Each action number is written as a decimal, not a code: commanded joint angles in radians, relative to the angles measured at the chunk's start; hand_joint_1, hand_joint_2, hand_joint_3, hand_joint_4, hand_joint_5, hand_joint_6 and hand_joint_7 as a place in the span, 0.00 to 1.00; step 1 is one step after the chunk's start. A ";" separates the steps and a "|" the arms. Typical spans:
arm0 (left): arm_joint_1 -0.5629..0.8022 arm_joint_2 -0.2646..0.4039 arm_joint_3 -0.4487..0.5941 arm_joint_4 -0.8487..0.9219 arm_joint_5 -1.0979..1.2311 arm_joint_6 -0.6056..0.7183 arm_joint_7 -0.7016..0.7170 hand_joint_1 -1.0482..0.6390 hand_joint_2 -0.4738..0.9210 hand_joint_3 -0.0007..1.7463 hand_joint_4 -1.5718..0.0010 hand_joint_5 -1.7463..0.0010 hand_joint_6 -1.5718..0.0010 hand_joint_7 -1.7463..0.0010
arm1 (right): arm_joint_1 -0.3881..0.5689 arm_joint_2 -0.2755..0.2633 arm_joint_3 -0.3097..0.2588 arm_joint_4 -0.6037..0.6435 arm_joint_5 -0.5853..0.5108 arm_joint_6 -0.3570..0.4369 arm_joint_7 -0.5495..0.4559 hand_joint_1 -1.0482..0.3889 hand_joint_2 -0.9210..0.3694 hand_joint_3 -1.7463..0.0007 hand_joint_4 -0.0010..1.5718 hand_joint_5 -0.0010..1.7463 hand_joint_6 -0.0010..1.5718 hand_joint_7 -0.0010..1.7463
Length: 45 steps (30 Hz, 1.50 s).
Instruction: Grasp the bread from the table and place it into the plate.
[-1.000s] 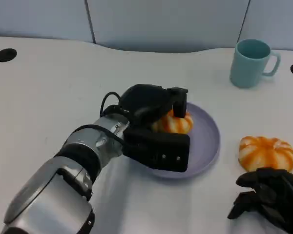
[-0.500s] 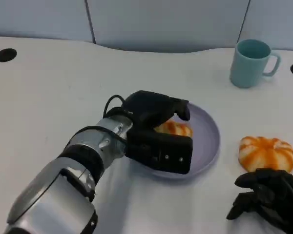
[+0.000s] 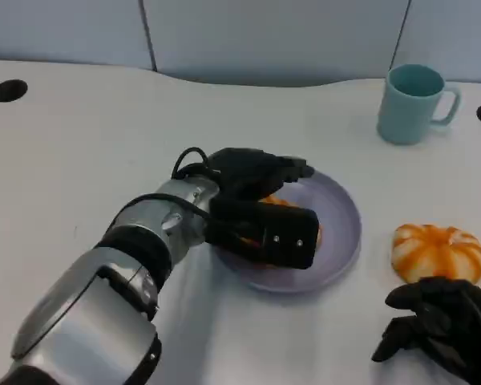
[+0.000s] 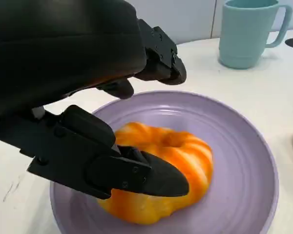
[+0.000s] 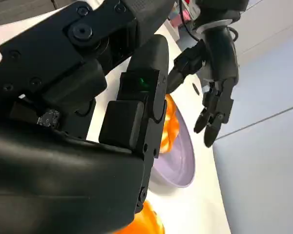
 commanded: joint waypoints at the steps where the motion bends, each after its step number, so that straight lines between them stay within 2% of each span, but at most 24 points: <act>1: -0.001 0.045 0.068 -0.018 -0.075 -0.056 -0.043 0.03 1.00 0.21 0.99 0.76 0.90 0.95 | -0.009 -0.013 -0.009 0.012 0.010 -0.003 0.013 0.06 0.18 1.00 0.95 0.28 0.98 0.00; 7: 0.041 0.085 0.197 -0.041 -0.223 -0.143 -0.151 0.02 1.00 0.21 1.00 0.75 0.88 0.94 | -0.016 -0.016 -0.016 0.020 0.014 0.007 0.013 0.07 0.18 1.00 0.95 0.28 0.99 0.00; 17: 0.181 0.194 0.358 -0.145 -0.420 -0.303 -0.327 0.11 1.00 0.22 0.99 0.72 0.88 0.96 | -0.042 -0.019 -0.027 0.062 0.011 -0.018 0.021 0.08 0.17 1.00 0.96 0.27 0.99 0.00; 21: 0.233 0.205 0.396 -0.186 -0.477 -0.333 -0.368 0.12 1.00 0.21 0.98 0.71 0.87 0.96 | -0.046 -0.019 -0.027 0.067 0.008 -0.022 0.018 0.07 0.17 1.00 0.97 0.27 0.99 0.01; 26: 0.384 0.196 0.486 -0.303 -0.632 -0.385 -0.436 0.11 1.00 0.20 0.99 0.73 0.88 0.98 | -0.052 -0.013 -0.022 0.071 0.003 -0.021 0.007 0.08 0.17 1.00 0.97 0.26 0.99 0.01; 29: 0.468 0.165 0.541 -0.378 -0.756 -0.372 -0.502 0.12 1.00 0.17 0.95 0.76 0.86 0.98 | -0.052 -0.011 -0.018 0.066 0.004 -0.015 0.006 0.08 0.18 1.00 0.97 0.26 0.99 0.01; 32: 0.549 0.140 0.577 -0.446 -0.834 -0.363 -0.530 0.13 1.00 0.19 0.89 0.77 0.84 0.98 | -0.050 -0.010 -0.016 0.057 0.007 -0.002 -0.001 0.08 0.18 1.00 0.97 0.26 0.99 0.00; 36: 0.665 0.102 0.624 -0.570 -0.986 -0.257 -0.614 0.17 1.00 0.20 0.84 0.79 0.83 0.99 | -0.050 -0.009 -0.013 0.058 0.002 -0.014 -0.001 0.08 0.18 1.00 0.96 0.26 0.99 0.01; 40: 0.764 0.037 0.667 -0.699 -1.083 -0.143 -0.584 0.24 1.00 0.16 0.74 0.80 0.79 0.98 | -0.055 -0.009 -0.014 0.062 0.009 -0.008 0.007 0.08 0.18 1.00 0.96 0.27 0.99 0.01; 45: 0.886 -0.012 0.679 -0.883 -1.120 0.026 -0.512 0.30 1.00 0.12 0.63 0.77 0.67 0.95 | -0.054 -0.004 -0.008 0.055 -0.001 -0.014 -0.007 0.06 0.18 1.00 0.97 0.27 1.00 0.01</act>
